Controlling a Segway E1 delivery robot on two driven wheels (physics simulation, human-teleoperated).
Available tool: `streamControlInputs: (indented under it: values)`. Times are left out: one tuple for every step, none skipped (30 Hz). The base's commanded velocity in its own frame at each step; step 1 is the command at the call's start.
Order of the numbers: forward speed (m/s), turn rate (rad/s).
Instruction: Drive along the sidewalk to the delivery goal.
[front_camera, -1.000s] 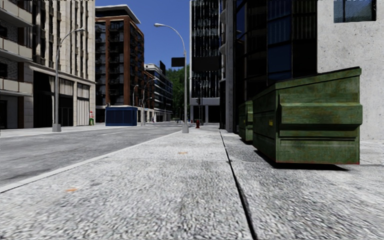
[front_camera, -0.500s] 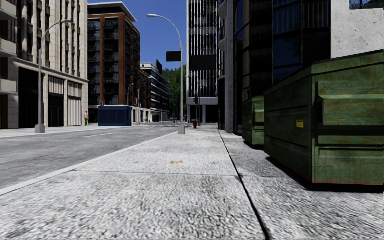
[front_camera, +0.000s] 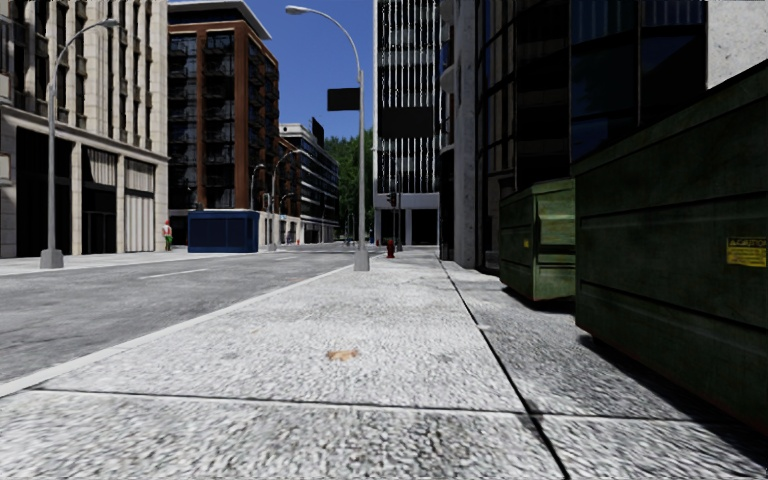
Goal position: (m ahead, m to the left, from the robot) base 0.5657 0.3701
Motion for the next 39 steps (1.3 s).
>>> streamControlInputs:
  values:
    - [0.95, 0.00]
    - [0.95, 0.00]
    - [0.95, 0.00]
    - [0.95, 0.00]
    - [0.95, 0.00]
    - [0.95, 0.00]
    - [0.95, 0.00]
    - [0.95, 0.00]
    - [0.95, 0.00]
    - [0.95, 0.00]
    - [0.95, 0.00]
    - [0.94, 0.00]
    - [0.82, 0.00]
    - [0.02, 0.00]
    - [0.00, 0.00]
    - [0.00, 0.00]
    - [0.00, 0.00]
    - [0.00, 0.00]
    - [0.00, 0.00]
    - [0.00, 0.00]
    - [0.00, 0.00]
    - [0.00, 0.00]
    - [0.00, 0.00]
    - [0.00, 0.00]
    - [0.00, 0.00]
    - [0.00, 0.00]
    - [0.00, 0.00]
    - [0.00, 0.00]
    - [0.00, 0.00]
    - [0.00, 0.00]
    - [0.00, 0.00]
    - [0.00, 0.00]
    - [0.00, 0.00]
    - [0.00, 0.00]
    - [0.00, 0.00]
    - [0.00, 0.00]
    - [0.00, 0.00]
    - [0.00, 0.00]
    - [0.00, 0.00]
